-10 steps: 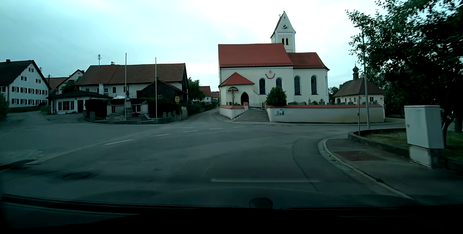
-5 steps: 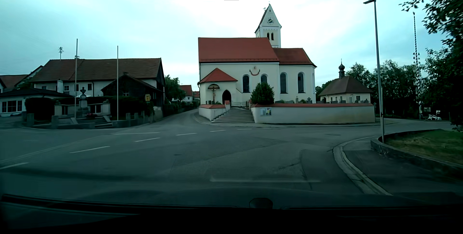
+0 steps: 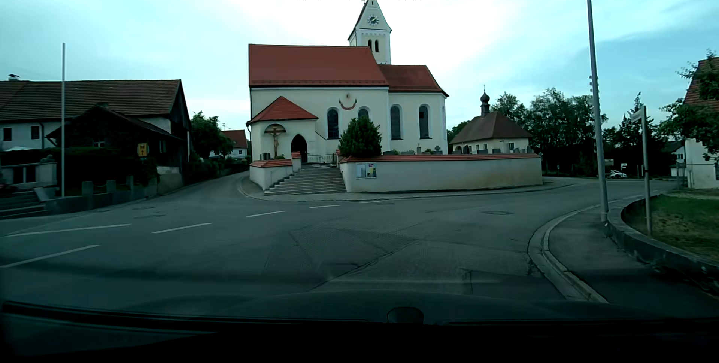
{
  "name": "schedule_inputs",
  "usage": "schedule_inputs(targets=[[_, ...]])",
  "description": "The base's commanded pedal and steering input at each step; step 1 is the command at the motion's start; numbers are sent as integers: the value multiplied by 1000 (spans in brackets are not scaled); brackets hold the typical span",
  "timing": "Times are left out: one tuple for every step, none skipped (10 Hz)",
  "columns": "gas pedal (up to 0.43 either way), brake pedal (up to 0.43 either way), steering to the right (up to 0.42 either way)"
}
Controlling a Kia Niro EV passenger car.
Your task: Follow the waypoints while adhering to traffic rules and regulations
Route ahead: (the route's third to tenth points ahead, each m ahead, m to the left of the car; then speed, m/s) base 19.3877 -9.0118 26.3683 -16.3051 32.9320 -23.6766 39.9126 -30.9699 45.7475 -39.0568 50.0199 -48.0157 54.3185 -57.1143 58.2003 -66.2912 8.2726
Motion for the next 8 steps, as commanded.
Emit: schedule_inputs(targets=[[0, 6, 174], [0, 12, 181], [0, 6, 184], [28, 12, 187], [28, 6, 191], [28, 6, 196], [28, 12, 198], [39, 6, 199]])
